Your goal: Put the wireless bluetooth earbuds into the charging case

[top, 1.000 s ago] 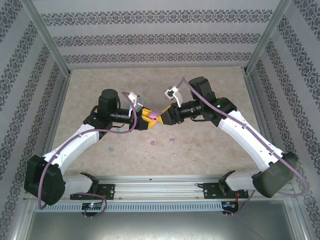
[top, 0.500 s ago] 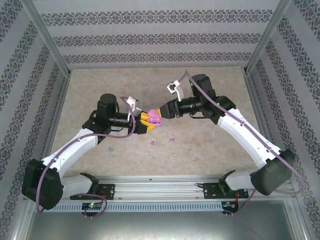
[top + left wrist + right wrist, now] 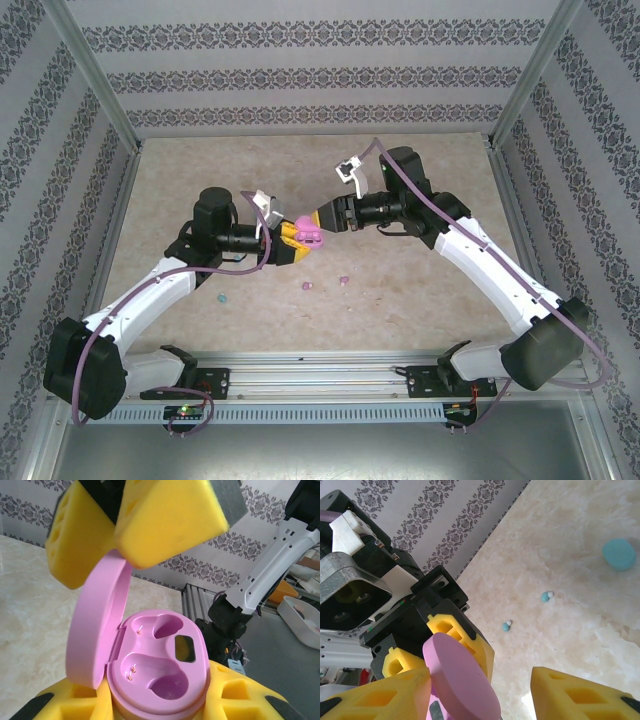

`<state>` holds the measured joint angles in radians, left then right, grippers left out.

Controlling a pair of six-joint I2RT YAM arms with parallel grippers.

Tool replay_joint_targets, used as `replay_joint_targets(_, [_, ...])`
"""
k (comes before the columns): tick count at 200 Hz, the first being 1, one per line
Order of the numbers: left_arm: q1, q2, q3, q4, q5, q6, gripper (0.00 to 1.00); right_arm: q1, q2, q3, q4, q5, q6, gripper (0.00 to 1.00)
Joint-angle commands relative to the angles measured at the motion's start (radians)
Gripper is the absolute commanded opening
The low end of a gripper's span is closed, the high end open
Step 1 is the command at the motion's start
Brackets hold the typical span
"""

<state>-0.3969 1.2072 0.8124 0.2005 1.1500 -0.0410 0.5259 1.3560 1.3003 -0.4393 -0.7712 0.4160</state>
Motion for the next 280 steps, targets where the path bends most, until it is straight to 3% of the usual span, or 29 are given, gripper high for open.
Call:
replay_joint_targets(1, [0.015, 0.008, -0.014, 0.097, -0.003, -0.044, 0.12, -0.004, -0.015, -0.011, 0.013, 0.027, 0.048, 0.55])
replay_joint_targets(153, [0.083, 0.026, -0.047, 0.123, -0.052, -0.092, 0.12, 0.033, -0.100, -0.083, -0.027, 0.235, 0.176, 0.54])
replay_joint_targets(206, [0.126, 0.001, -0.052, 0.015, -0.168, -0.026, 0.11, 0.138, -0.124, -0.253, -0.008, 0.541, 0.457, 0.49])
replay_joint_targets(232, [0.139, -0.032, -0.065, -0.012, -0.218, -0.015, 0.11, 0.225, -0.076, -0.275, -0.018, 0.663, 0.520, 0.48])
replay_joint_targets(260, [0.150, -0.088, -0.073, -0.097, -0.268, 0.017, 0.10, 0.277, 0.005, -0.270, -0.041, 0.696, 0.555, 0.45])
replay_joint_targets(280, [0.153, -0.140, -0.083, -0.164, -0.303, 0.042, 0.10, 0.306, 0.053, -0.304, 0.045, 0.665, 0.602, 0.42])
